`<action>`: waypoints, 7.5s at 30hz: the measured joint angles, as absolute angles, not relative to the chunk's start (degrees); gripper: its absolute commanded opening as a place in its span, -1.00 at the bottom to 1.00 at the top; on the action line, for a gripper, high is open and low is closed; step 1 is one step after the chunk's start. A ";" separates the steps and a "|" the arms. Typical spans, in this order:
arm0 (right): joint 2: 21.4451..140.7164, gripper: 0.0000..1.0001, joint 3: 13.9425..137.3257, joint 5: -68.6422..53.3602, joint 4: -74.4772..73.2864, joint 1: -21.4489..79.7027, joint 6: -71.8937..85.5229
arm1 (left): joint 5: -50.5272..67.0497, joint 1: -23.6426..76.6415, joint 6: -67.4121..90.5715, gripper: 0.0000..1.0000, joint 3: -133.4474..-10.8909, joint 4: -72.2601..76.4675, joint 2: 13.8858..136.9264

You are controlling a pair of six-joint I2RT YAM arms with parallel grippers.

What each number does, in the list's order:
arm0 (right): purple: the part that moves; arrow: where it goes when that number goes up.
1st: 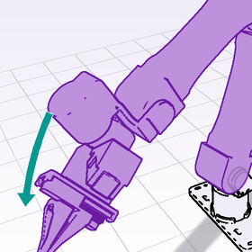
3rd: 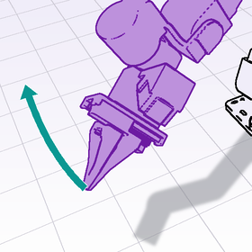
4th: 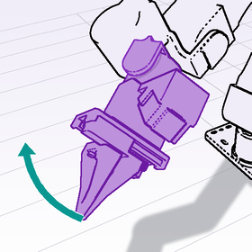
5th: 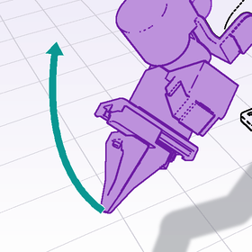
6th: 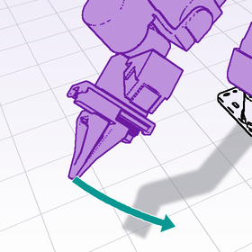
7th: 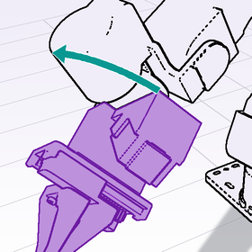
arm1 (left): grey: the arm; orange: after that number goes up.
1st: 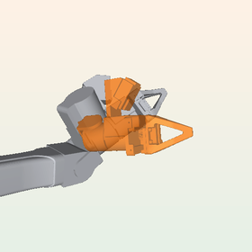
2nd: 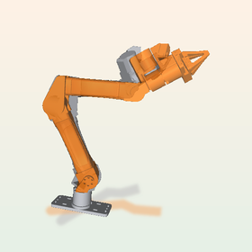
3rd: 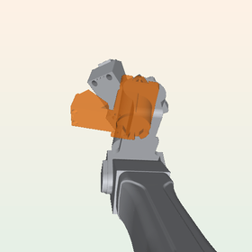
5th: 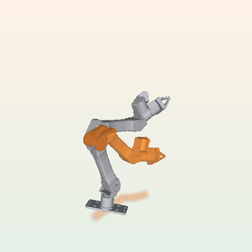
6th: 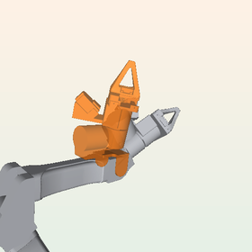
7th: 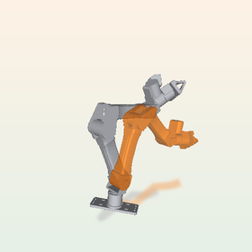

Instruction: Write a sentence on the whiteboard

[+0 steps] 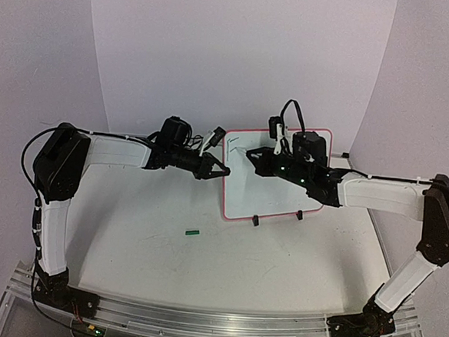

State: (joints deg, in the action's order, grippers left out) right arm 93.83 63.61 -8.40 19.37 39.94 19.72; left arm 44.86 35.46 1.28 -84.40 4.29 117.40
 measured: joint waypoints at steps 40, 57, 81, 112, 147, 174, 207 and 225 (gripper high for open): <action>92.05 -1.00 60.75 -12.27 20.10 37.08 20.99 | 44.80 35.57 0.09 -1.00 -84.77 3.55 117.40; 94.67 -1.00 62.91 -16.63 20.37 37.04 20.58 | 44.60 35.57 0.01 -1.00 -85.06 3.07 117.40; 91.88 -1.00 60.01 -12.80 19.66 36.93 20.36 | 44.62 35.64 -0.16 -1.00 -85.06 3.07 117.40; 91.92 -1.00 59.09 -13.61 18.96 36.88 20.18 | 44.62 35.64 -0.19 -1.00 -85.06 3.07 117.40; 81.38 -1.00 58.61 -12.11 16.04 36.88 18.34 | 44.64 35.68 -0.74 -1.00 -85.08 3.01 117.40; 85.62 -1.00 59.16 -25.40 11.89 32.97 15.75 | 44.74 35.87 -1.78 -1.00 -85.83 1.89 117.38; 90.21 -1.00 62.74 -19.13 12.88 32.97 15.50 | 44.67 35.97 -2.13 -1.00 -85.91 1.52 117.40; 90.35 -1.00 59.52 -18.95 14.14 33.04 16.59 | 44.34 35.97 -2.00 -1.00 -85.91 1.52 117.40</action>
State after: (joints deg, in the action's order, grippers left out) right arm 90.35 59.52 -18.95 14.14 33.04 16.59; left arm 44.34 35.97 -2.00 -85.91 1.52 117.40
